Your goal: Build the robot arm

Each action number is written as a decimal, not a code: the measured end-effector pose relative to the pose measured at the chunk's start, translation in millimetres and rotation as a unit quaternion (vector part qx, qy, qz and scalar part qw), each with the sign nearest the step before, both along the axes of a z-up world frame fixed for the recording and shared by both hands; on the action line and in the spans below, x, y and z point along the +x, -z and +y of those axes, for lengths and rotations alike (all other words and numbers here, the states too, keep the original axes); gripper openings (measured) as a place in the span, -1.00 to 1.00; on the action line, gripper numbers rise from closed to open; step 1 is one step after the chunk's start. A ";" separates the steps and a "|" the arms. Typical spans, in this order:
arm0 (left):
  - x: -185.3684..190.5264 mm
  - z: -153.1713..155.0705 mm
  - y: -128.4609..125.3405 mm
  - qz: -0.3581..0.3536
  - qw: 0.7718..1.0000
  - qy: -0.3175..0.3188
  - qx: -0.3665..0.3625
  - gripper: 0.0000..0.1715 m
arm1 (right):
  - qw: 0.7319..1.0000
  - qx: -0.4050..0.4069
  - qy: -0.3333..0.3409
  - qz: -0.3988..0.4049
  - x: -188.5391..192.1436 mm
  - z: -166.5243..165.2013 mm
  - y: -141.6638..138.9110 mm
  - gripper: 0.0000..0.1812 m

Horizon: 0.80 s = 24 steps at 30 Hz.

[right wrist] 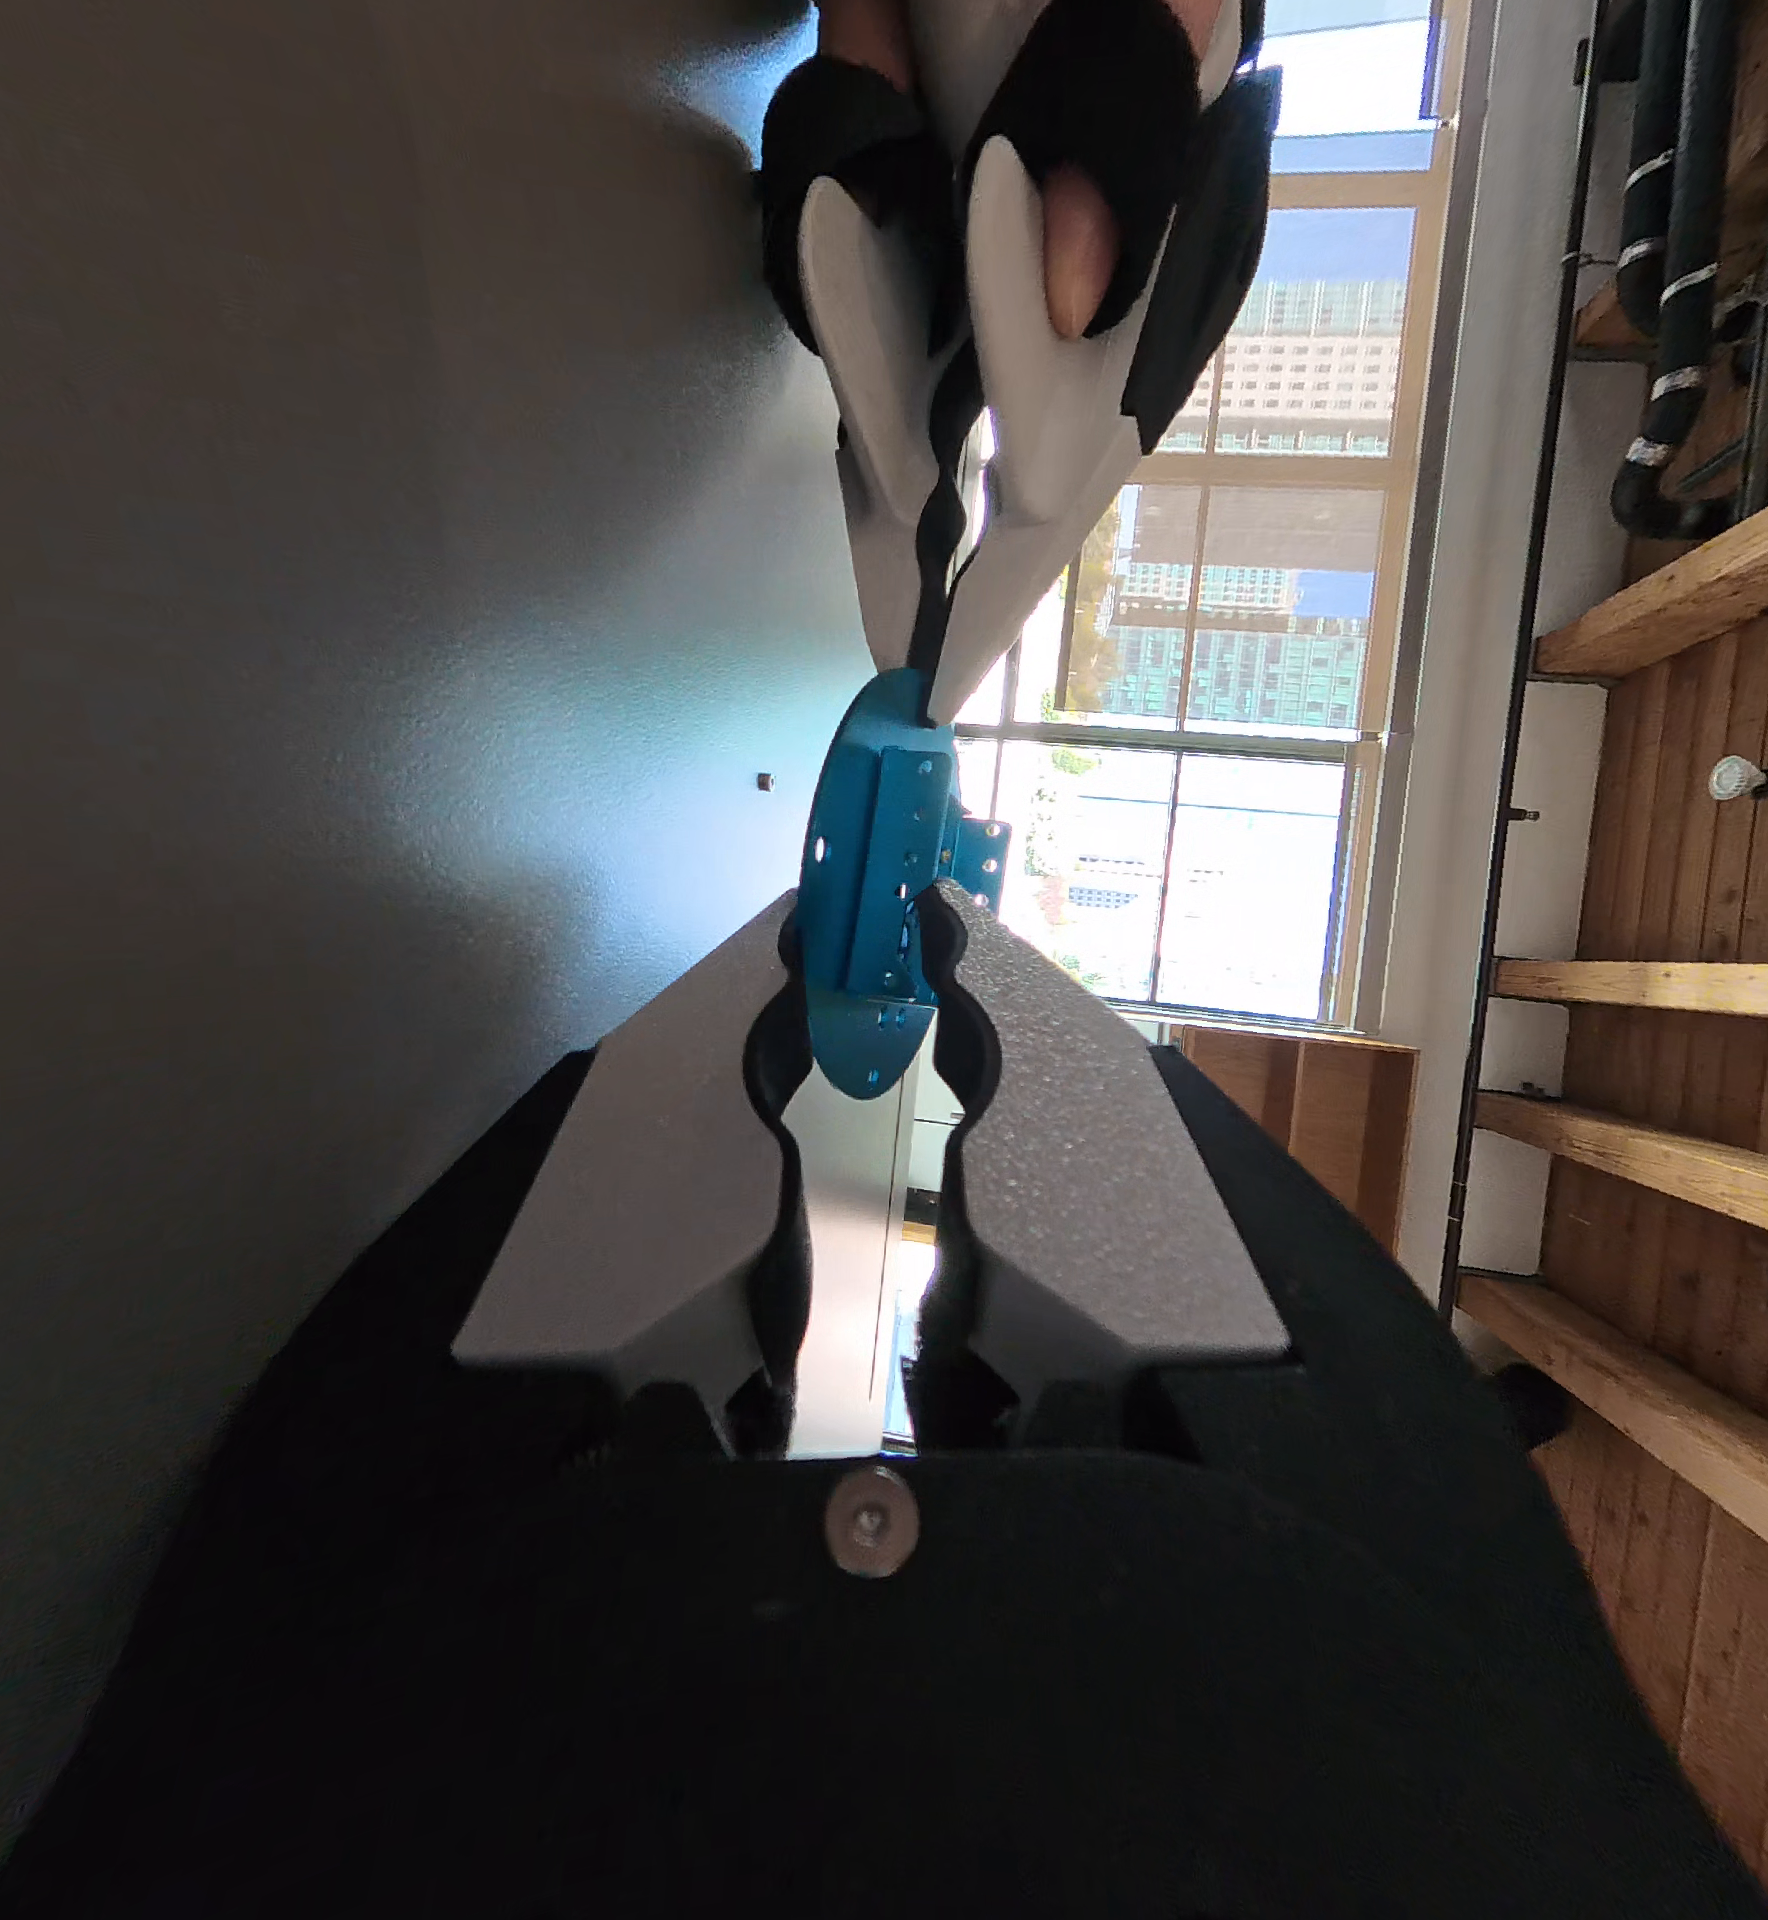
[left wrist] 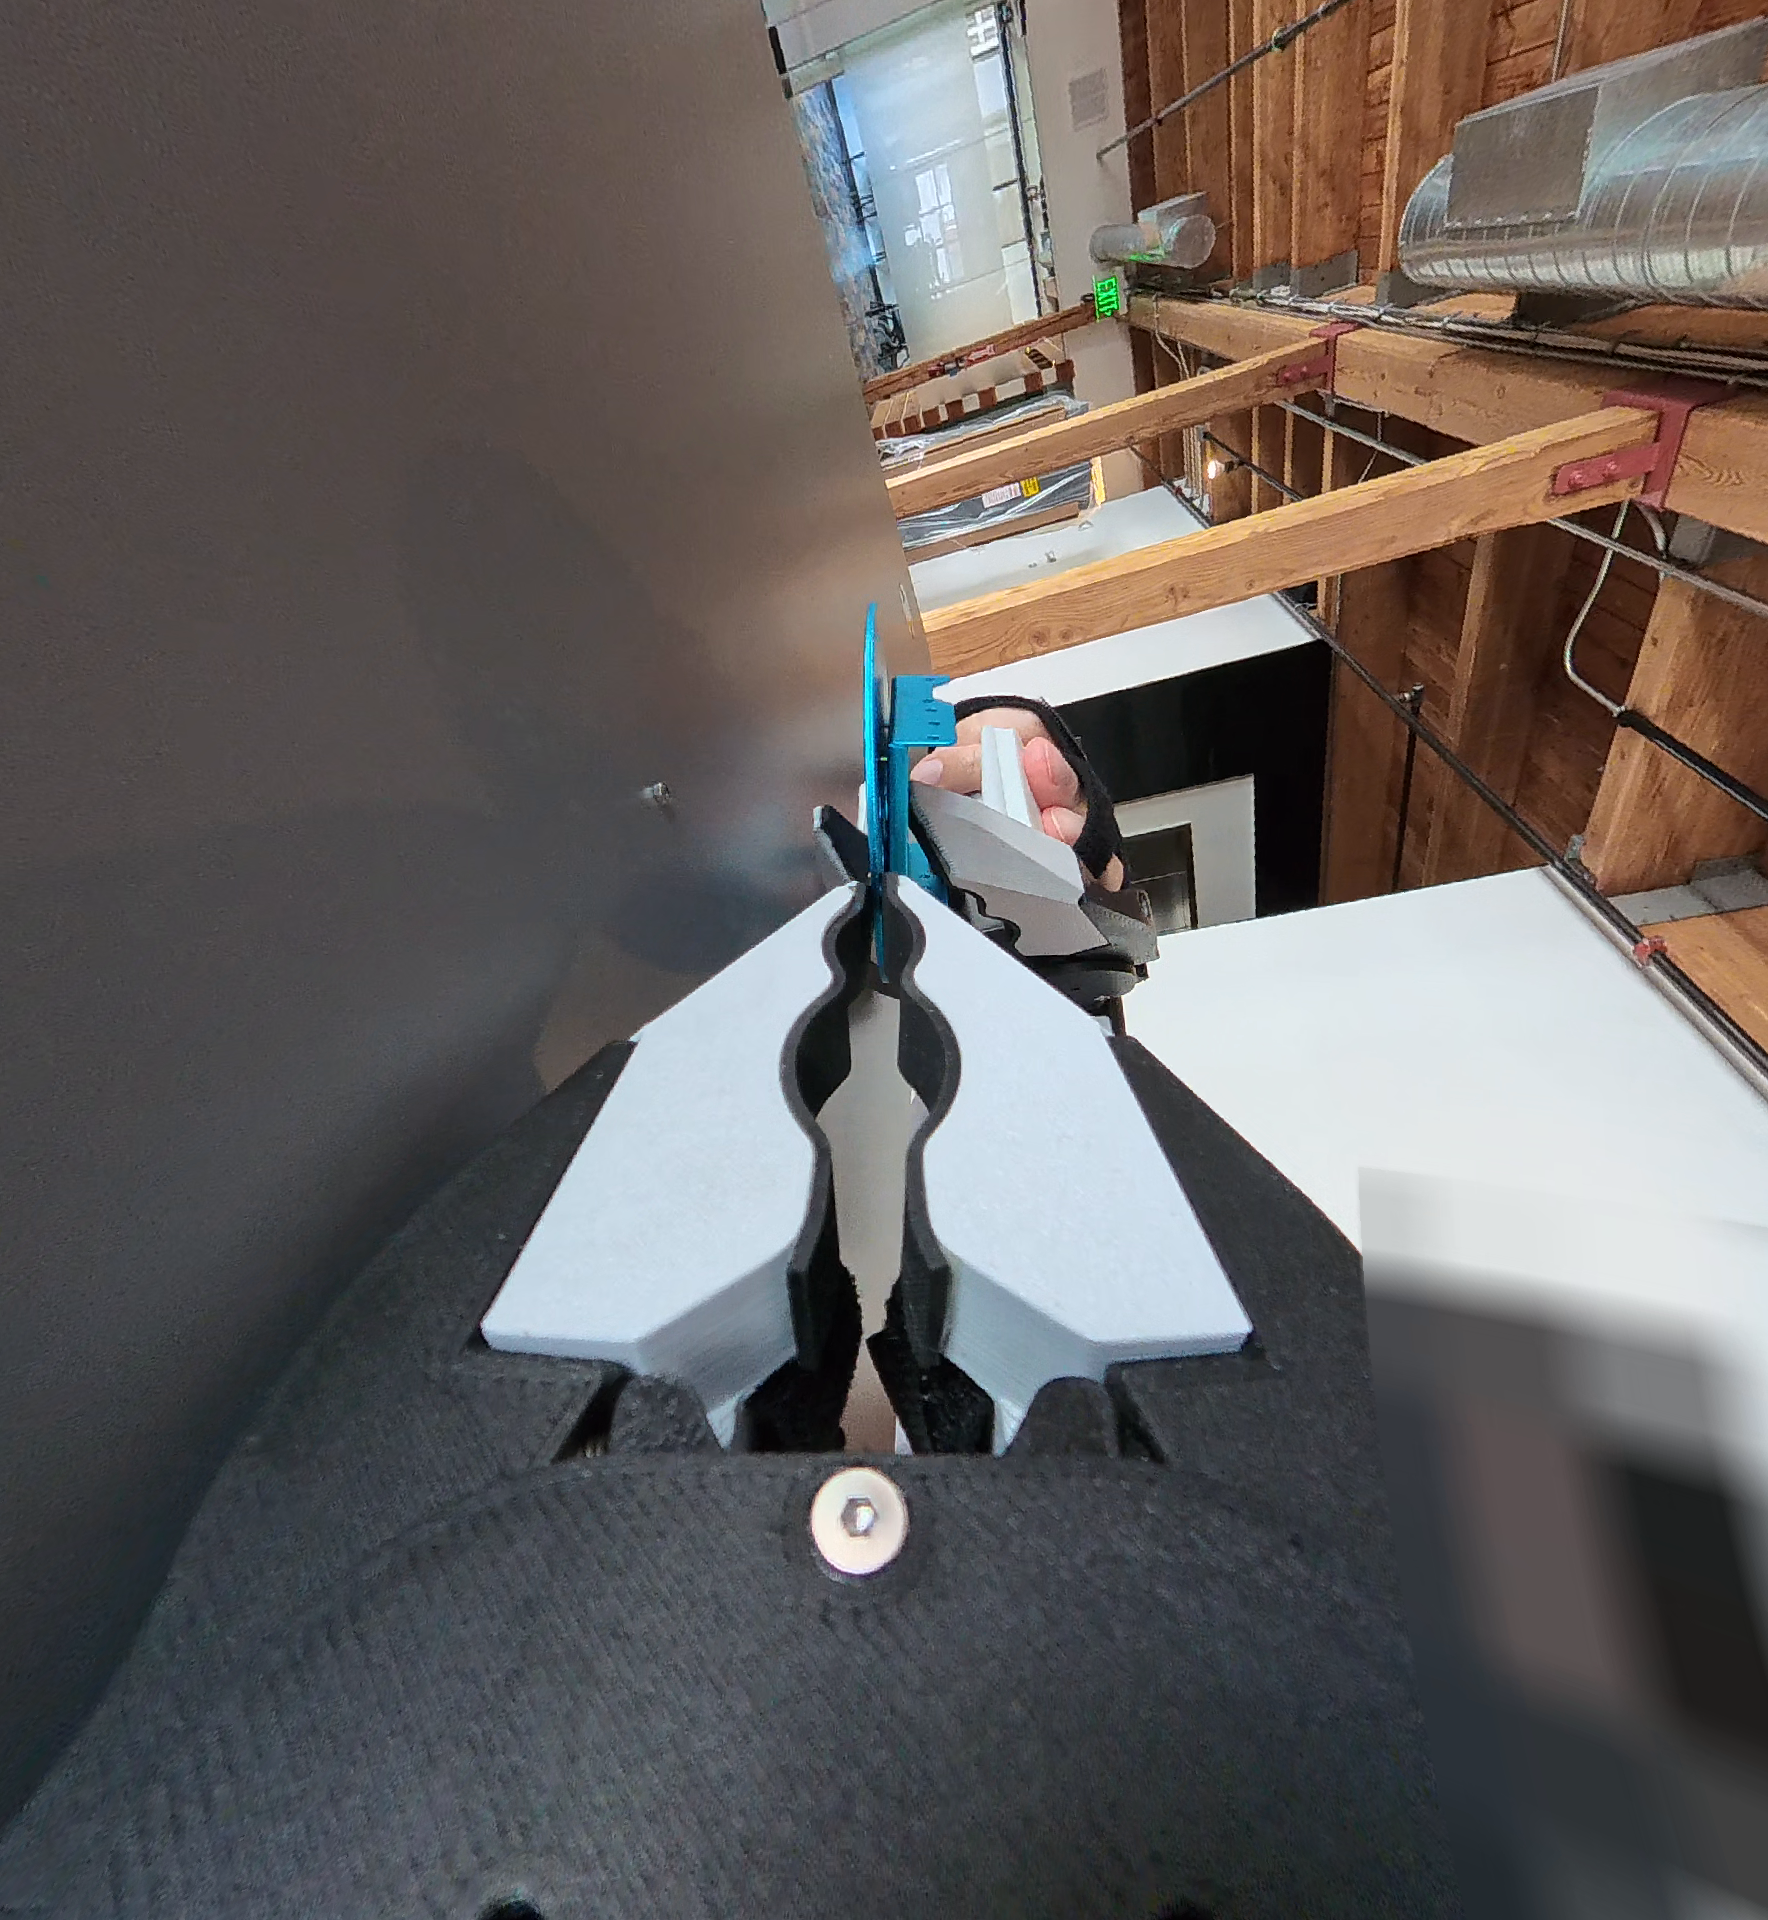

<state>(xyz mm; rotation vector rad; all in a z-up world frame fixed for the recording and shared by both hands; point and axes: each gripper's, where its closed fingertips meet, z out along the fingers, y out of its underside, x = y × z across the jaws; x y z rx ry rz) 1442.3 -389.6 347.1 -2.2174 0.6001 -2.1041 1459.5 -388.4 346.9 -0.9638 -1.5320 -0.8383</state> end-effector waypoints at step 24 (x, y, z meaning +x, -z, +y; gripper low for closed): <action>-15.0 10.7 -10.3 -0.022 1.000 0.002 0.013 -0.86 | 0.999 0.000 -0.045 0.030 -5.4 -8.5 -6.8 -0.87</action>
